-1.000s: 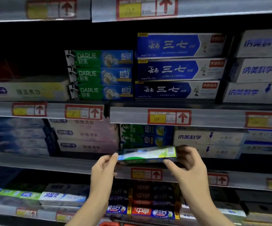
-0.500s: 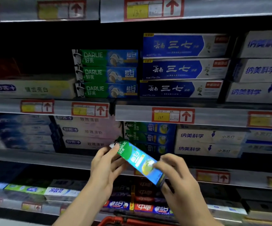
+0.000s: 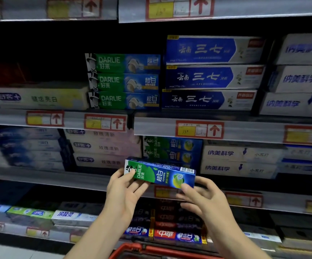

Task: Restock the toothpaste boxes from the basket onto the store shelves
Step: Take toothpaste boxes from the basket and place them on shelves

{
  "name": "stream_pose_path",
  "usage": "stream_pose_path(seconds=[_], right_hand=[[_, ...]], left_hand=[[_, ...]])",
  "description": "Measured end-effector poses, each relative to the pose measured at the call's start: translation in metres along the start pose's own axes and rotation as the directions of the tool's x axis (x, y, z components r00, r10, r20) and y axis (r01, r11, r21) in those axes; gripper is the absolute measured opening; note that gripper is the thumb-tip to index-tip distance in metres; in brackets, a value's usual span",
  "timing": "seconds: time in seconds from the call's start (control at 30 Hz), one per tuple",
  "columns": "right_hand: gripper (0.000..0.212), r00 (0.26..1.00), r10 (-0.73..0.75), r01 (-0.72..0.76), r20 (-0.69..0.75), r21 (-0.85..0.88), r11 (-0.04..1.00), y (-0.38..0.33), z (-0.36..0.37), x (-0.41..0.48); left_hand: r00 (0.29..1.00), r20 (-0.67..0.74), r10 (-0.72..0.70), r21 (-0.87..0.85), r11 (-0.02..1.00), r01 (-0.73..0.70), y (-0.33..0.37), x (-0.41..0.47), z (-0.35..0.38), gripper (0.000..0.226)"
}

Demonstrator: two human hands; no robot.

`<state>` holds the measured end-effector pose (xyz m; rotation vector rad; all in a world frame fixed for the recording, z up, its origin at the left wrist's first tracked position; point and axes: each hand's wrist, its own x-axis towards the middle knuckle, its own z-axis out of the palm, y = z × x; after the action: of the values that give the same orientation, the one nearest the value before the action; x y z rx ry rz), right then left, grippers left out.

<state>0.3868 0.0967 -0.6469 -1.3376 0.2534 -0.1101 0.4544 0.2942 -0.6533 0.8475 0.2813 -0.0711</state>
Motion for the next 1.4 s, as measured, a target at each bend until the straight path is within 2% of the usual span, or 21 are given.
stream_pose_path(seconds=[0.1,0.23,0.4,0.67,0.77,0.83,0.97,1.17,1.3,1.4], right_hand=[[0.045,0.999,0.010,-0.005,-0.049,0.095,0.996,-0.008,0.003,0.002],[0.039,0.998,0.006,0.004,-0.066,0.146,0.989,-0.016,0.001,0.007],[0.059,0.999,-0.031,0.031,-0.003,0.276,0.961,-0.020,-0.008,0.017],[0.061,0.996,-0.069,0.049,0.064,0.272,0.961,-0.014,-0.022,0.024],[0.064,0.997,-0.056,0.040,0.051,0.275,0.961,-0.015,-0.021,0.024],[0.059,0.999,-0.022,0.015,0.025,0.281,0.960,-0.018,-0.019,0.022],[0.040,0.991,0.114,-0.097,-0.066,0.226,0.969,-0.024,-0.017,0.019],[0.043,0.954,0.272,-0.241,-0.127,0.214,0.947,-0.021,-0.016,0.017],[0.036,0.977,0.186,-0.179,-0.105,0.073,0.981,-0.023,-0.021,0.019],[0.028,0.991,0.017,-0.046,-0.132,-0.223,0.974,-0.017,-0.024,0.021]], left_hand=[[0.999,0.026,-0.028,-0.011,1.000,0.028,-0.002,-0.001,-0.002,0.028],[0.999,0.034,-0.024,-0.014,1.000,0.025,-0.002,-0.004,-0.003,0.041],[0.997,0.012,-0.080,0.014,0.997,0.080,0.004,-0.007,-0.001,0.011],[0.999,0.051,-0.014,0.113,0.994,0.008,0.000,-0.002,-0.006,0.026],[0.999,0.045,-0.004,0.105,0.994,-0.001,0.000,-0.002,-0.005,0.019],[0.999,0.034,0.013,0.104,0.994,-0.017,0.000,-0.002,-0.004,0.016],[0.995,0.035,0.091,0.227,0.969,-0.096,0.002,-0.002,-0.004,0.026],[0.991,0.067,0.118,0.264,0.956,-0.131,0.000,-0.005,0.008,0.017],[0.985,0.037,0.167,0.312,0.935,-0.170,-0.001,-0.002,0.006,0.015],[0.960,0.023,0.277,0.472,0.844,-0.255,-0.004,0.004,0.000,0.010]])
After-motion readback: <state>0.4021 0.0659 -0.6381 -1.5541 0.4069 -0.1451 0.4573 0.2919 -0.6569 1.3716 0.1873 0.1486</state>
